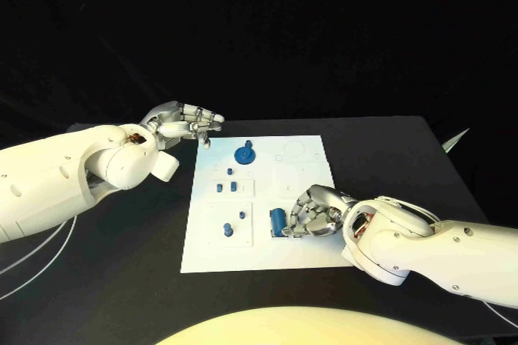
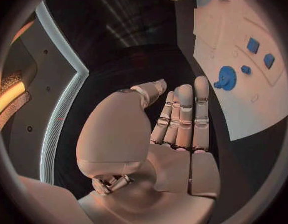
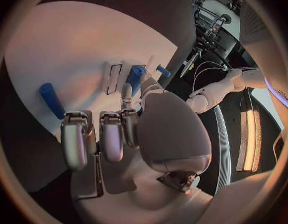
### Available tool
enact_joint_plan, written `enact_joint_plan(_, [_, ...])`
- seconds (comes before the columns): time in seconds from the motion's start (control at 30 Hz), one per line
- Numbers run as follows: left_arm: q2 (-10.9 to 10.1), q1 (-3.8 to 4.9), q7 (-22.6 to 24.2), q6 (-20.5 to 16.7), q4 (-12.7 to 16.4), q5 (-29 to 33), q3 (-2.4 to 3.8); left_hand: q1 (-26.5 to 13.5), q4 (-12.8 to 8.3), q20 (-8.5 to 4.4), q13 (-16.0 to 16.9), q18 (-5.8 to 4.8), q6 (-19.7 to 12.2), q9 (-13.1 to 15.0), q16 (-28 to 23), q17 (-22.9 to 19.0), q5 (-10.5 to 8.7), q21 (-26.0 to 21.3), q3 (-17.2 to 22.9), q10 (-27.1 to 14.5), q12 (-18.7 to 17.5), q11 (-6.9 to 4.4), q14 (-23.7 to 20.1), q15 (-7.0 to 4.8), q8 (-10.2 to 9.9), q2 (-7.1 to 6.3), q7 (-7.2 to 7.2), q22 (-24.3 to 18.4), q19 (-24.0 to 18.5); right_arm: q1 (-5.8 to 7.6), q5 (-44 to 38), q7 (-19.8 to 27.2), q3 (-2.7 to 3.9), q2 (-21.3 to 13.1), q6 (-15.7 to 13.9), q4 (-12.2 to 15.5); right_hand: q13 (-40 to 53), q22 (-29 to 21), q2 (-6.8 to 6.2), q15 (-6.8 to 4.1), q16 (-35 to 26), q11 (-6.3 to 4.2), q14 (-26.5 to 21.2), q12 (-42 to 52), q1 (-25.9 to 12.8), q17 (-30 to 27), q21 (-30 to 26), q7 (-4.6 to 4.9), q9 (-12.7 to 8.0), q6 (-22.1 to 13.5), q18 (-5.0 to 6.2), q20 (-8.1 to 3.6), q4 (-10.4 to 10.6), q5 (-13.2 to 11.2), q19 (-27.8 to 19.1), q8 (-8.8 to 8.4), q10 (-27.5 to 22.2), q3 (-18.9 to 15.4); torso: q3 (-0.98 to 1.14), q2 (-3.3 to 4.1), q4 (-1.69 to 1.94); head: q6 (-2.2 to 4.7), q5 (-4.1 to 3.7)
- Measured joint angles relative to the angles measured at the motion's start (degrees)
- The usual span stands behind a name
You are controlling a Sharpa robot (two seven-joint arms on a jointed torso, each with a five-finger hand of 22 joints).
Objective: Assemble the parts on the task board
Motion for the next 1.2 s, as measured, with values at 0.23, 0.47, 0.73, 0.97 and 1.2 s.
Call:
enact_joint_plan(0.23, [-0.18,0.0,-0.04,0.01,0.01,0.0,0.0,-0.14,0.0,0.0,0.0,0.0,0.0,0.0,0.0,0.03,0.0,0.0,0.0,0.0,0.0,0.0,0.0,0.0,0.0,0.14,0.0,-0.02,0.0,0.01,0.9,0.15,0.02,-0.19,0.66,0.08,0.0,0.0,0.01,0.0,0.0,0.0,0.0,0.0,0.0,0.0,0.0,0.0,-0.07,0.0,0.0,0.0,0.09,0.43,0.0,-0.21,0.0,0.12,0.03,0.02,0.04,-0.06,0.07])
enact_joint_plan(0.47, [-0.24,0.0,-0.06,0.01,0.02,0.0,-0.01,-0.14,0.0,0.0,0.0,0.0,0.0,0.0,0.0,0.02,0.0,0.0,0.01,0.0,0.0,0.0,0.0,0.0,0.0,0.14,0.0,-0.01,0.0,0.03,1.78,0.54,0.03,-0.34,1.14,0.08,0.0,-0.01,0.0,0.0,0.0,0.0,0.0,0.0,0.0,0.0,0.0,0.0,-0.21,0.0,0.0,0.0,0.42,0.43,0.0,-0.21,0.0,0.24,0.0,0.03,0.03,-0.12,0.08])
enact_joint_plan(0.73, [-0.3,0.0,-0.07,0.02,0.04,0.0,-0.01,-0.13,0.0,0.0,0.01,0.0,0.0,0.0,0.0,0.02,0.0,0.0,0.01,0.0,0.0,0.0,0.0,0.0,0.0,0.14,0.0,-0.01,0.0,0.07,2.16,0.96,0.03,-1.34,1.13,0.45,0.02,-0.01,-0.31,0.0,0.0,0.0,0.0,0.0,-0.32,0.0,0.0,0.0,-0.21,0.0,0.0,0.0,0.67,0.43,0.0,-0.21,0.0,0.31,-0.03,0.01,0.02,-0.13,0.05])
enact_joint_plan(0.97, [-0.33,0.0,-0.07,0.02,0.1,0.0,-0.02,-0.14,0.0,0.0,0.01,0.0,0.0,0.0,0.0,0.01,0.0,0.0,0.0,0.0,0.0,0.0,0.0,0.0,0.0,0.13,0.0,-0.01,0.0,0.9,2.24,1.72,0.01,-4.18,0.35,1.66,0.04,-0.01,-0.72,0.0,0.0,0.11,0.0,0.0,0.1,0.0,-0.2,1.18,-1.13,-1.7,0.0,0.0,1.36,0.43,0.0,-2.09,0.05,0.69,-0.07,-0.02,-0.01,-0.01,-0.04])
enact_joint_plan(1.2, [-0.51,-0.01,0.01,-0.01,0.21,0.0,-0.03,-0.13,0.0,0.0,0.01,0.0,0.0,0.0,0.0,0.01,0.0,0.01,0.0,0.0,0.0,0.0,0.0,0.0,0.0,0.14,0.0,-0.01,0.0,2.84,1.62,2.43,0.07,-10.22,-1.21,2.44,0.04,0.03,-1.34,0.66,0.0,1.09,-0.1,-0.44,0.11,0.05,-0.4,2.13,-1.95,-2.97,0.0,0.0,1.54,0.42,0.0,-3.43,0.03,0.87,-0.1,-0.07,-0.05,0.23,-0.66])
